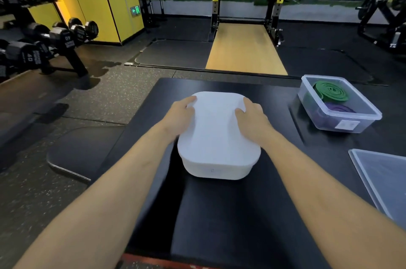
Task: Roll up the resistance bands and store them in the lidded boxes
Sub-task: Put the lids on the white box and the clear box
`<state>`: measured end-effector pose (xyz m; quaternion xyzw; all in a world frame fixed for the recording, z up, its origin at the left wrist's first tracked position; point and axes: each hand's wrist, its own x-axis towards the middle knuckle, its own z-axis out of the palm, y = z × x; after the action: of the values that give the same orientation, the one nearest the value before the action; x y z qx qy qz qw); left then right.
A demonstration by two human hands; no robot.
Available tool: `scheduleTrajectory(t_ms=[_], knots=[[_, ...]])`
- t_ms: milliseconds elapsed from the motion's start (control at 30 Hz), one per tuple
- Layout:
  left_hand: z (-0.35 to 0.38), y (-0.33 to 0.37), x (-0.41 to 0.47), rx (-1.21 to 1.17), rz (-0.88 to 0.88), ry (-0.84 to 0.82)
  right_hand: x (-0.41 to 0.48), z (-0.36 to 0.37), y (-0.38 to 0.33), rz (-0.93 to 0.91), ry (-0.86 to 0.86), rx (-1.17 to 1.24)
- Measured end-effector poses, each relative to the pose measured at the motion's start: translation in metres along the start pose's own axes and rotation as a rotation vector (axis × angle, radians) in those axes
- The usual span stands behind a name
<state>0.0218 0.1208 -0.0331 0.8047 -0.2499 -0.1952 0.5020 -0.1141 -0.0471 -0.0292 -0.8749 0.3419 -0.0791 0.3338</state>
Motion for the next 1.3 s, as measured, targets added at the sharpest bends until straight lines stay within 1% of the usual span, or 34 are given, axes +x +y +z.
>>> scheduleTrajectory(t_ms=[33,67,133,200,300,367,467,500,533,633,667,767,833,900,933,1000,1067,1100,1200,1300], knots=[[0.004,0.000,0.000,0.032,0.016,-0.001,-0.001,0.000,0.001,-0.002,-0.011,-0.004],[0.007,-0.001,0.002,0.133,0.046,-0.001,-0.001,0.000,0.002,-0.011,-0.015,-0.020],[0.012,0.003,-0.003,0.419,0.056,-0.002,-0.003,0.002,0.002,-0.026,-0.016,-0.102],[0.014,0.010,-0.006,0.669,0.118,0.003,-0.005,0.002,0.000,-0.060,0.022,-0.208],[0.013,0.016,-0.006,0.779,0.152,-0.070,-0.007,0.003,-0.003,-0.122,0.062,-0.319],[0.014,0.016,-0.004,0.833,0.149,-0.085,-0.007,0.006,-0.004,-0.197,0.130,-0.417],[0.018,0.020,-0.005,0.916,0.195,-0.015,-0.011,0.007,-0.009,-0.252,0.230,-0.515],[0.018,0.023,-0.008,0.916,0.204,0.010,-0.013,0.005,-0.011,-0.255,0.228,-0.530],[0.019,0.023,-0.013,0.896,0.196,0.013,-0.017,0.003,-0.013,-0.244,0.189,-0.527],[0.025,0.018,-0.040,0.833,0.174,-0.071,-0.040,0.003,-0.013,-0.219,-0.007,-0.426],[0.027,0.015,-0.051,0.826,0.170,-0.100,-0.049,0.005,-0.011,-0.222,-0.040,-0.395],[0.030,0.012,-0.073,0.845,0.178,-0.073,-0.061,0.011,-0.004,-0.230,-0.021,-0.323],[0.030,0.015,-0.073,0.829,0.174,-0.045,-0.059,0.011,-0.004,-0.220,-0.009,-0.301],[0.030,0.017,-0.072,0.835,0.172,-0.055,-0.056,0.010,-0.004,-0.226,-0.004,-0.257],[0.031,0.017,-0.071,0.836,0.173,-0.063,-0.056,0.011,-0.003,-0.232,0.003,-0.204],[0.030,0.015,-0.070,0.833,0.170,-0.066,-0.057,0.010,0.005,-0.251,0.016,-0.017],[0.032,0.015,-0.070,0.870,0.206,-0.026,-0.060,0.005,0.016,-0.249,0.017,0.192],[0.034,0.017,-0.070,0.886,0.236,0.006,-0.063,0.002,0.023,-0.253,0.014,0.234],[0.049,0.029,-0.073,0.837,0.287,0.067,-0.075,-0.010,0.046,-0.270,0.011,0.216],[0.079,0.047,-0.077,0.791,0.355,0.065,-0.086,-0.031,0.070,-0.212,0.049,0.205]])
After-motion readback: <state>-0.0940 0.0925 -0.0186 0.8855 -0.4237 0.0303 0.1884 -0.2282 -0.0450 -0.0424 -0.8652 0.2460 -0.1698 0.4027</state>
